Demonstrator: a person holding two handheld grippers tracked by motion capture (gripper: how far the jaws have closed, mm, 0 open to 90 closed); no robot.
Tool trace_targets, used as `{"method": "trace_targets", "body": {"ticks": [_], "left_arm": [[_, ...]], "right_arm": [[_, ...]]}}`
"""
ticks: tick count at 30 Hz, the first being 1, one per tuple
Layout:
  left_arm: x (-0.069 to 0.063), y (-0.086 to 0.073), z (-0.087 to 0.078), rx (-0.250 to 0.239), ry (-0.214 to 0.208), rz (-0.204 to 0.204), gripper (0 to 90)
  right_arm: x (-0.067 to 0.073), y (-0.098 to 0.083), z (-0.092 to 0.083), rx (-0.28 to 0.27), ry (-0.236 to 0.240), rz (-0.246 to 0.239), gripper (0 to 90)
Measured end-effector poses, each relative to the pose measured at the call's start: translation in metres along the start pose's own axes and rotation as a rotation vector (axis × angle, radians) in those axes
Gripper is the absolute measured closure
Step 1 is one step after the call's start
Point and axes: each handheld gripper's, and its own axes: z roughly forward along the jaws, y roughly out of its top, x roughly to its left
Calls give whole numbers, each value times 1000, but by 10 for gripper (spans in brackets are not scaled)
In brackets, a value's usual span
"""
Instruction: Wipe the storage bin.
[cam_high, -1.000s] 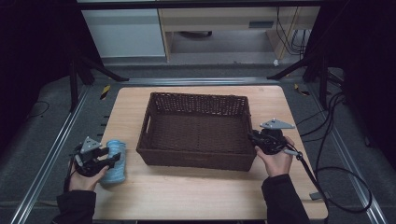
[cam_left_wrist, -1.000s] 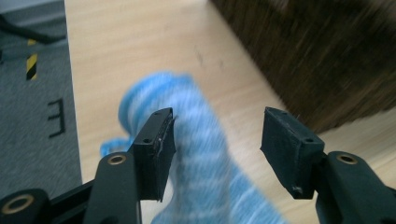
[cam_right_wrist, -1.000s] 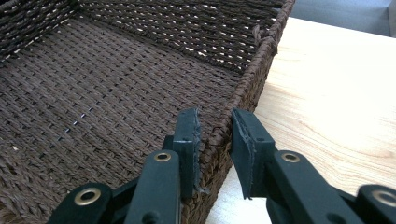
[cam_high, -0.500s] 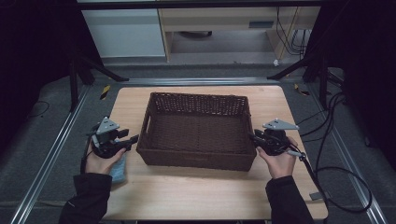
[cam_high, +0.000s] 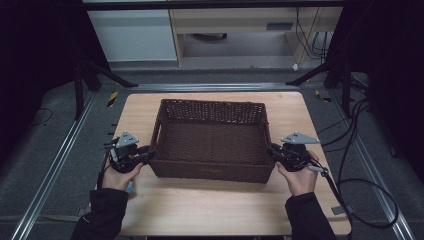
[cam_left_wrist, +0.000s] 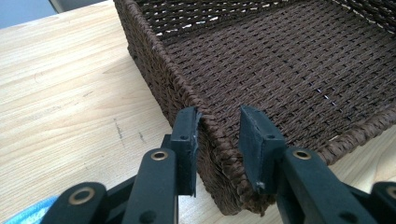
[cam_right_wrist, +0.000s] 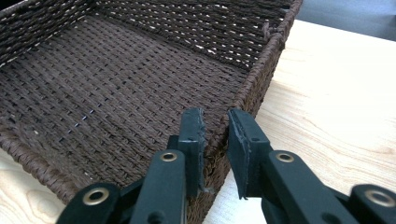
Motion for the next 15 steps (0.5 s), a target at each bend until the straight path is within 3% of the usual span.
{"method": "trace_targets", "body": {"ticks": [6,15], "left_arm": [[-6,-2,-2,-3,9,9,665],[-2,-1,-1,-9,-9,3,668]], "right_arm": [[-3,1,3,-4,-19,-6,781],[0,0,1,-10,-24,-13,780]]}}
